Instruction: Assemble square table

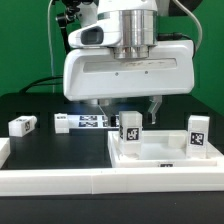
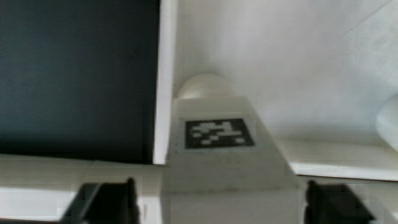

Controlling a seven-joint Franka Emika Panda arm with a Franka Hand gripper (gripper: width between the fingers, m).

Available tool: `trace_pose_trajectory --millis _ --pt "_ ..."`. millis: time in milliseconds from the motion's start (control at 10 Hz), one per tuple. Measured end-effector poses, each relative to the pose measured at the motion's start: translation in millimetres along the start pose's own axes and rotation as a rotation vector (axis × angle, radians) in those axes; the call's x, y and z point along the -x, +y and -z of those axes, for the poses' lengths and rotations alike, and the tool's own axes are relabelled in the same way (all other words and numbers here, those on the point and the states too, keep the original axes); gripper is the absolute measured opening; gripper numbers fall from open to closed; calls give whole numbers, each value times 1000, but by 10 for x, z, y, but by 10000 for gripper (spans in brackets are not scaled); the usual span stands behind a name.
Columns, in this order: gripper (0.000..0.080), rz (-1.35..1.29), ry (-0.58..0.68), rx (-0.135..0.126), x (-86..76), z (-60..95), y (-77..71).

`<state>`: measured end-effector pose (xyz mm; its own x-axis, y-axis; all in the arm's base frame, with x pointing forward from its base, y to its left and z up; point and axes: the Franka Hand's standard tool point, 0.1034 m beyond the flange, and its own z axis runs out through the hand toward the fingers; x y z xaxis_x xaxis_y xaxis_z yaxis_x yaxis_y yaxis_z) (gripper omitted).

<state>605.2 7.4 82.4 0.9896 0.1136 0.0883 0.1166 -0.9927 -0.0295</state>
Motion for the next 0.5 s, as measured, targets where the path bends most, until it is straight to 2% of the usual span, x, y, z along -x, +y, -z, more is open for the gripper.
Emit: trace_pose_trajectory --millis 100,200,500 --pt "351 -10 0 -1 0 0 -1" --pt "289 -30 0 -1 0 0 1" --pt "289 -126 1 -3 1 0 6"
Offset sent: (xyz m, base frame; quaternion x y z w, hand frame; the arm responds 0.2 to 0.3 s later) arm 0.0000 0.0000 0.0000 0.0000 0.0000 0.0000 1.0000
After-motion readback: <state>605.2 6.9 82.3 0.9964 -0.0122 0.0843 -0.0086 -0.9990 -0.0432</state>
